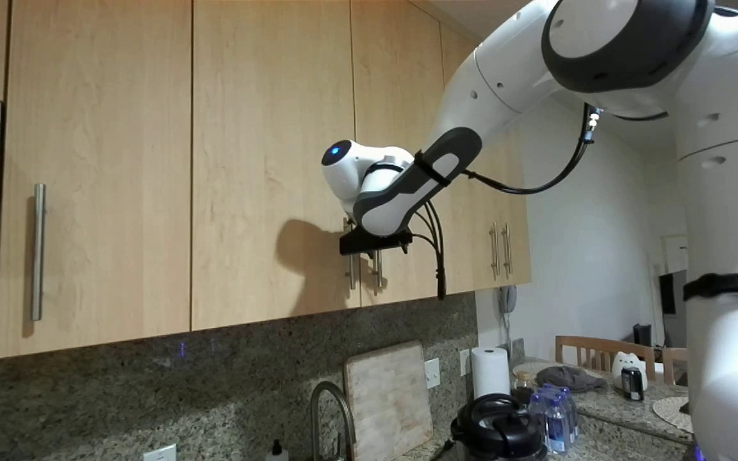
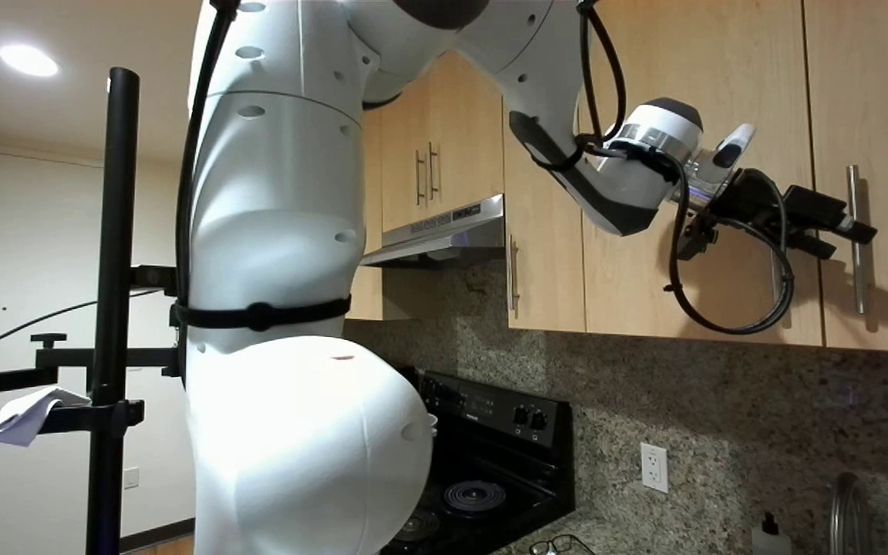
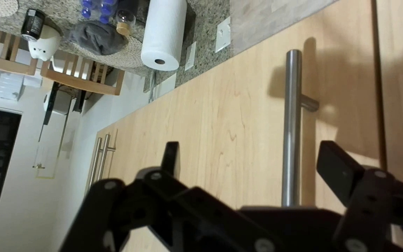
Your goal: Open the right upper cabinet door
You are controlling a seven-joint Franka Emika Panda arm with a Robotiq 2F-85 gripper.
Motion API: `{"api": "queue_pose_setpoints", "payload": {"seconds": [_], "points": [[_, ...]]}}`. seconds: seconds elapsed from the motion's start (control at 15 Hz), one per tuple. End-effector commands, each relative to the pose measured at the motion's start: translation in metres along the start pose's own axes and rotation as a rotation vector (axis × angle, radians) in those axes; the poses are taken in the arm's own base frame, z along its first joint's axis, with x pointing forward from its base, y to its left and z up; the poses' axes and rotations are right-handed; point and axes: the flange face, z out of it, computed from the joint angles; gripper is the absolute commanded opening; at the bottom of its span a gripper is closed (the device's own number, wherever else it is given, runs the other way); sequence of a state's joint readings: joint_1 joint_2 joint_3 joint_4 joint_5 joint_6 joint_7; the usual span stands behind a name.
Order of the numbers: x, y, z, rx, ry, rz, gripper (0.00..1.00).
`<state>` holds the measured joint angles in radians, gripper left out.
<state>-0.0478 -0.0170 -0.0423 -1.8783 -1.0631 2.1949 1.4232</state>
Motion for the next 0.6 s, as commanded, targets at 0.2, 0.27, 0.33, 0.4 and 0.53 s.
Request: {"api": "queue_pose_setpoints", "payload": {"seconds": [0.2,0.27,0.33,0.4,0.53], "points": [[0.017,-0.016,0.031,-0.076,-0.006,-0.022,1.00],[0.019,-0.016,0.034,-0.086,-0.002,-0.013,1.00],[0.020,-0.015,0.038,-0.097,-0.001,-0.007,1.00],[0.020,-0.015,0.040,-0.110,-0.003,-0.002,1.00],[0.022,-0.012,0.046,-0.133,-0.015,0.010,1.00]]}}
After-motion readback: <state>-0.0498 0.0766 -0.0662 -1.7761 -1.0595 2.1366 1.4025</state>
